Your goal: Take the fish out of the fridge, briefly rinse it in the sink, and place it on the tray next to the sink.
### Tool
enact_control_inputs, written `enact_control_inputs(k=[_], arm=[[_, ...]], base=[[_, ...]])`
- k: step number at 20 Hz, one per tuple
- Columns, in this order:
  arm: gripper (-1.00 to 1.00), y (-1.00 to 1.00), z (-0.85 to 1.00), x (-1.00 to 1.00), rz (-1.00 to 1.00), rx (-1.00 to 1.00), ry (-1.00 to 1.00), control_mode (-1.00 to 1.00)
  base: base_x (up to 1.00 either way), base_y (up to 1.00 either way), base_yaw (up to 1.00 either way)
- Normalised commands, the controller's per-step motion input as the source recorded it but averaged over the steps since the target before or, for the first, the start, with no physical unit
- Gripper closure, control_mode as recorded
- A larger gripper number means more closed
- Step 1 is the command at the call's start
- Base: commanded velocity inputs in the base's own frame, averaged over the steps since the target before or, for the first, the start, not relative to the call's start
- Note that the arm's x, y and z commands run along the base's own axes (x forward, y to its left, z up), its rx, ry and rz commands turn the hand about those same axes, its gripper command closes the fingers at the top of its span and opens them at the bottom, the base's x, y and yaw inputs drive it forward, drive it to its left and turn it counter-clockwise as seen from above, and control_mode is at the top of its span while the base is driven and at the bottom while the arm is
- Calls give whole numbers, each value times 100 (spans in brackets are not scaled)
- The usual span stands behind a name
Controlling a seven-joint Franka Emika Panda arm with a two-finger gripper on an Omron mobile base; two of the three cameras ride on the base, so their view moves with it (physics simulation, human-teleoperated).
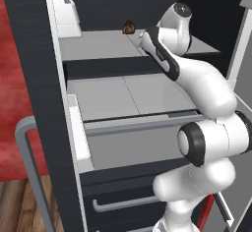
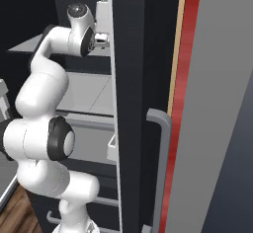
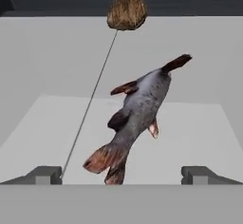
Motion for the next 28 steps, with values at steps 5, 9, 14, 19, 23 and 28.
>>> enact_control_inputs(k=[5, 9, 14, 19, 23, 28], arm=[[-100, 0, 0, 92, 0, 0, 0, -100], [-100, 0, -1, 64, 0, 0, 0, -100], [100, 2, -27, 27, 0, -3, 1, -100], [100, 5, -29, 0, 0, -7, -2, -100], [100, 0, 0, 0, 0, 0, 0, -100], [100, 0, 0, 0, 0, 0, 0, -100]], base=[[0, 0, 0], [0, 0, 0], [0, 0, 0], [0, 0, 0], [0, 0, 0], [0, 0, 0]])
